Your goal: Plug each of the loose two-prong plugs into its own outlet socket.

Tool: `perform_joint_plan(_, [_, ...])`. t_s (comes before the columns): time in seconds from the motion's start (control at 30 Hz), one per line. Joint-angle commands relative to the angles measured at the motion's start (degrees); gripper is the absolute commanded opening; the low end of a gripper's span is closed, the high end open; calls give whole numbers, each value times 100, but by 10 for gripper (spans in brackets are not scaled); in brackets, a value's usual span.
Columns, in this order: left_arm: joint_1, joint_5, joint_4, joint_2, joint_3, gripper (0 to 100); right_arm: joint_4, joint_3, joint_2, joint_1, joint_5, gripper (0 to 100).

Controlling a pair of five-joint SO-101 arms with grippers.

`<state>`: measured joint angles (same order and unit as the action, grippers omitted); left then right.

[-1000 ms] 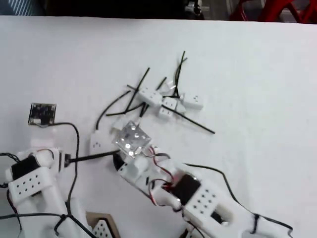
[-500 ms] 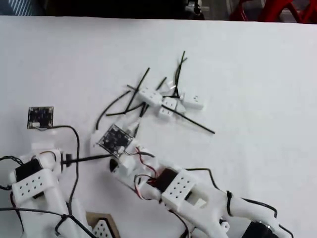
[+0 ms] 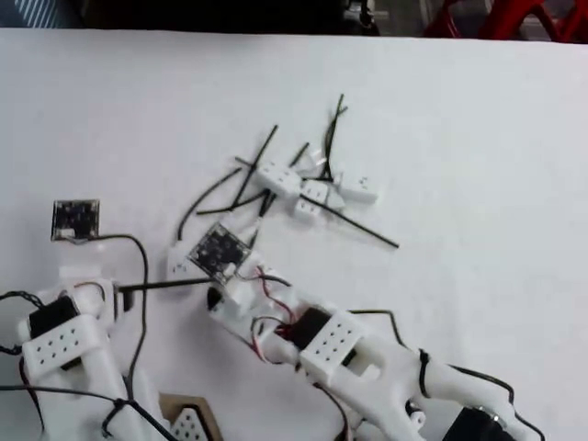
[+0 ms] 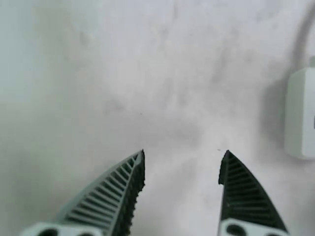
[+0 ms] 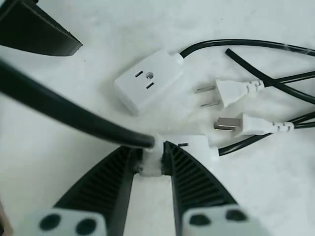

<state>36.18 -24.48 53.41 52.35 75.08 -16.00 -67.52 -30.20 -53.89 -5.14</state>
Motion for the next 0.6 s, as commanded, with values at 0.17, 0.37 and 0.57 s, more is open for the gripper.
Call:
perform_joint_plan(0.17, [31,44,-105,101,-35,246,101,62,-13,57,-18,17])
perform_joint_plan(0.37, [31,44,-105,101,-35,246,110,62,-4,57,-9,17])
perform_joint_plan(0.57, [31,44,-105,101,-35,246,338,0,31,57,-9,17])
